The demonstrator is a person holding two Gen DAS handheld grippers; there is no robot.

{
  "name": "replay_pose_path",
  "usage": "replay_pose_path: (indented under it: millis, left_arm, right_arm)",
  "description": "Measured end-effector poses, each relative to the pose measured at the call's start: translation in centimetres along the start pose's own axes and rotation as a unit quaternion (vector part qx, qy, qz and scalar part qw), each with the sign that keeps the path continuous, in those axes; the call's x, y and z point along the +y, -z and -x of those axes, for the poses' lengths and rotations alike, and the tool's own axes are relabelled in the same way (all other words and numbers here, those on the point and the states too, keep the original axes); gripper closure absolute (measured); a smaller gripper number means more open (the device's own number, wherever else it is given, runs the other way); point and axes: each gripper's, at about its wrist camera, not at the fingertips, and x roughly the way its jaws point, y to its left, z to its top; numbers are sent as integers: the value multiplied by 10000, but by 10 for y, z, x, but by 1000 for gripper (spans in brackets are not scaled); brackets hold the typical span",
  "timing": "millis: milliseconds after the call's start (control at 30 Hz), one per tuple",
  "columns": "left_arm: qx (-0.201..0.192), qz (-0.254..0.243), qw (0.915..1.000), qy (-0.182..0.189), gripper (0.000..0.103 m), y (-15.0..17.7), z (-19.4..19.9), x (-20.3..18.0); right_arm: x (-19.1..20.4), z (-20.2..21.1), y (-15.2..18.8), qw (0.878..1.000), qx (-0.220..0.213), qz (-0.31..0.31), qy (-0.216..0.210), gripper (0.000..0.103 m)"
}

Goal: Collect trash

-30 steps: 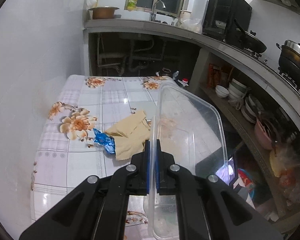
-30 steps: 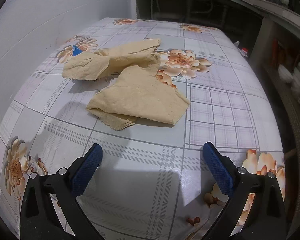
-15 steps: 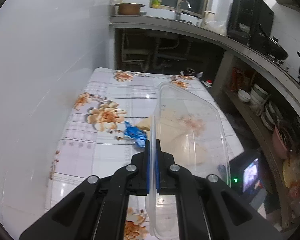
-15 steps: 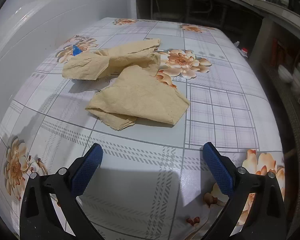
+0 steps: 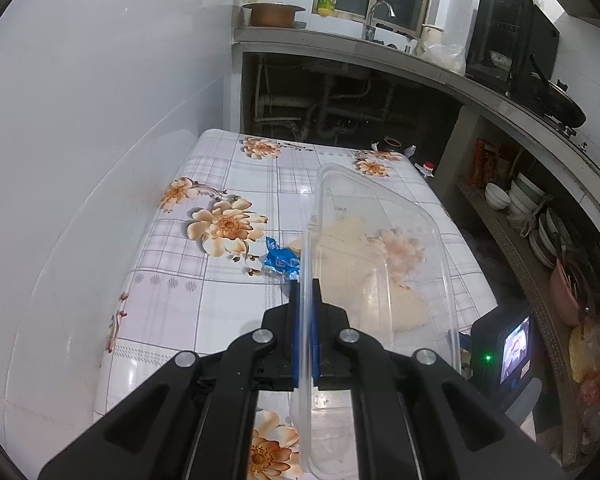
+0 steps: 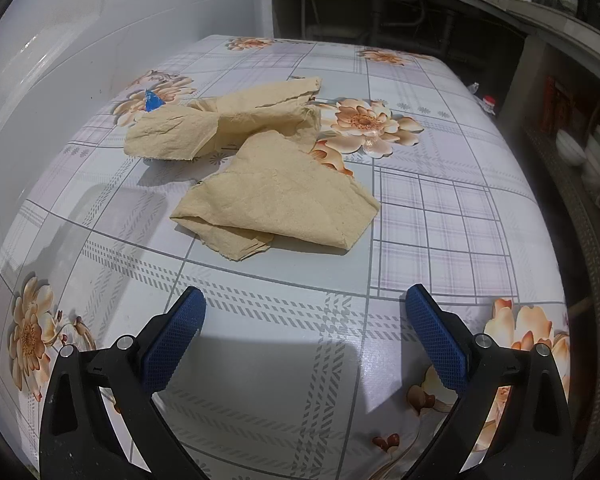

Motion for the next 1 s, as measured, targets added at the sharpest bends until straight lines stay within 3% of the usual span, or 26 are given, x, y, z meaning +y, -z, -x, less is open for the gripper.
replay_pose_path:
  millis: [1000]
  left_arm:
    - [27, 2, 10000, 1, 99, 4, 0, -5]
  right_arm:
    - [0, 0, 0, 10000, 3, 6, 2, 7]
